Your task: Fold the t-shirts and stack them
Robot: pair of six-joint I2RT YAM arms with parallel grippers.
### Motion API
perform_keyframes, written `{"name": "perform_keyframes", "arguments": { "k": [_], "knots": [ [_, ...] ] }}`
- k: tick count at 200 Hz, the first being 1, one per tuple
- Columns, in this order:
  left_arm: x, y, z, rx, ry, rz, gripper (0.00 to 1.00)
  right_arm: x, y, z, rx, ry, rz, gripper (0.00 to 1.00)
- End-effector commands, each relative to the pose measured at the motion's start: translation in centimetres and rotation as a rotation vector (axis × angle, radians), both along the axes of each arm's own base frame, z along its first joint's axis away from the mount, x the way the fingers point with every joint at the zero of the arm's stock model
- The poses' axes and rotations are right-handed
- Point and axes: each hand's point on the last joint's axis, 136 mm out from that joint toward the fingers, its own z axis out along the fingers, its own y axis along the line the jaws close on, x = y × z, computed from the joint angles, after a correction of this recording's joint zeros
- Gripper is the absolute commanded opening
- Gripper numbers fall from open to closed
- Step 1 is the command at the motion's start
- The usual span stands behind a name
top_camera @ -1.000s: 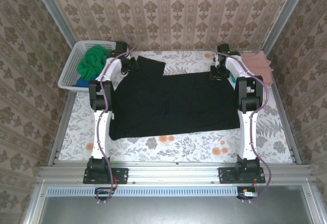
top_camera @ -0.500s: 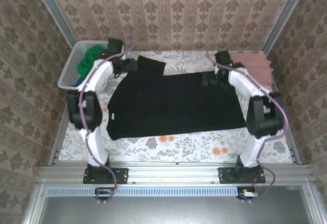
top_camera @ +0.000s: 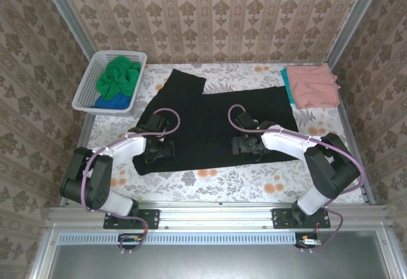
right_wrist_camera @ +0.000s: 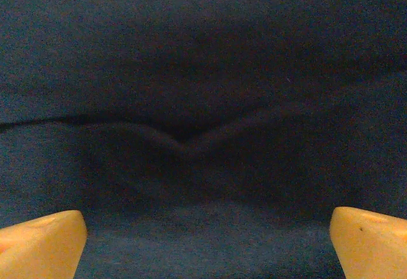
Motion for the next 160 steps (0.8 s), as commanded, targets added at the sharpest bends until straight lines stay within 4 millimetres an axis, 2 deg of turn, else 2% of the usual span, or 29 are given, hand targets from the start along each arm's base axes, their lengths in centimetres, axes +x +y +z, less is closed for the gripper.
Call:
{"name": "perform_keyframes", "arguments": {
  "k": [1,33,54,88,122,146,160],
  "knots": [
    [-2.1,2.4,-1.1,0.081,0.061,0.095,0.62,-1.3,-0.7,-1.2,-0.001,0.005,-0.061,1.0],
    [-4.5,5.0,-1.2,0.203,0.147,0.165,0.6,-3.1,-1.0,-3.3,0.005,0.077,-0.086,1.0],
    [-6.0,5.4,-1.2,0.191,0.167,0.185,0.59,-4.7,-1.1,-3.6,-0.007,0.101,-0.093,1.0],
    [-8.1,6.9,-1.1,0.228,0.184,0.217,0.6,-8.4,-2.0,-3.8,-0.007,0.126,-0.129,1.0],
    [-8.4,7.1,-0.5,0.216,0.177,0.221,0.6,-12.2,-3.4,-4.1,-0.026,0.164,-0.176,1.0],
    [-7.8,7.2,-0.2,0.217,0.163,0.212,0.61,-12.9,-2.9,-3.1,0.022,0.148,-0.183,1.0],
    [-7.2,7.2,-0.2,0.202,0.168,0.205,0.61,-12.5,-2.5,-1.7,0.035,0.117,-0.17,1.0]
  ]
}}
